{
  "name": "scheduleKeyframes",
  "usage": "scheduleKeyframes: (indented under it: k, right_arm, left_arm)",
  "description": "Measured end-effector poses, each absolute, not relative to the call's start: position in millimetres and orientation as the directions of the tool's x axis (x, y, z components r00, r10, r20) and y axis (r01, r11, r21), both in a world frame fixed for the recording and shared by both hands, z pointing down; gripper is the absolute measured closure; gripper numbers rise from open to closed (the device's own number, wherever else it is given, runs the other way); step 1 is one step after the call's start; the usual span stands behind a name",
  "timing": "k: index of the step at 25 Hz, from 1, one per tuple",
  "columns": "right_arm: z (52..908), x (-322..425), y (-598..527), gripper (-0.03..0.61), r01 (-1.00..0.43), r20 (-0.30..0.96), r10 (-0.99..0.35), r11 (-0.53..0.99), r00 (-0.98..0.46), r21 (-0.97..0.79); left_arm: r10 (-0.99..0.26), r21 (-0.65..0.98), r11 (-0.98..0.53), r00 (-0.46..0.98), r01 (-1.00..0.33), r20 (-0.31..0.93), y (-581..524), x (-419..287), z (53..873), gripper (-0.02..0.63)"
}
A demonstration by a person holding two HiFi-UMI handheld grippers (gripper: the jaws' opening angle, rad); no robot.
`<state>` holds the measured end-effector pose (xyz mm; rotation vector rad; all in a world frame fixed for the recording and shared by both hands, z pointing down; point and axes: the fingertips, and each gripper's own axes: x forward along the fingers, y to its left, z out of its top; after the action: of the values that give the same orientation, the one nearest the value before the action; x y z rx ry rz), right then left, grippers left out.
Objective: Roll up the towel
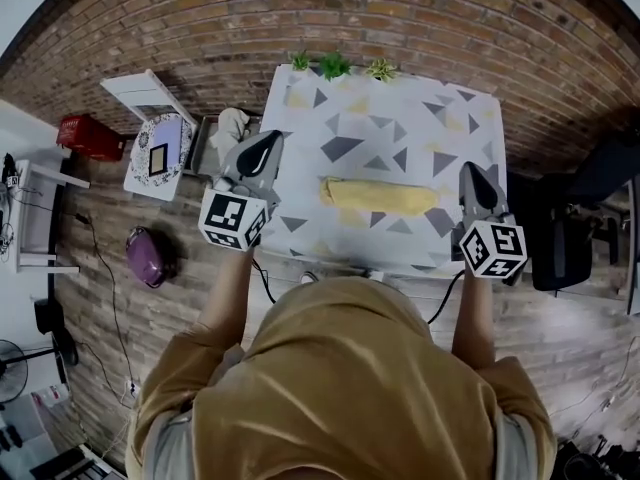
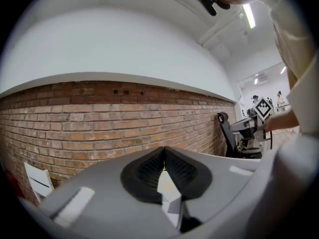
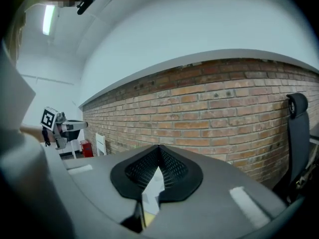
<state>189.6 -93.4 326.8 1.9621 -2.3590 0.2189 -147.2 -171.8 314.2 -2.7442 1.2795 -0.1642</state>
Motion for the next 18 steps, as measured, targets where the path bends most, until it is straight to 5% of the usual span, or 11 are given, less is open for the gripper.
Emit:
scheduleKeyframes:
  k: [18]
  right_arm:
    - [210, 220, -64, 0.575, -0.987, -0.059, -0.987, 0.149, -0.152, 0.058]
  left_arm:
    - [-0.825, -0.237, -0.505, 0.544, -0.830, -0.149, -142, -174, 206, 0.551]
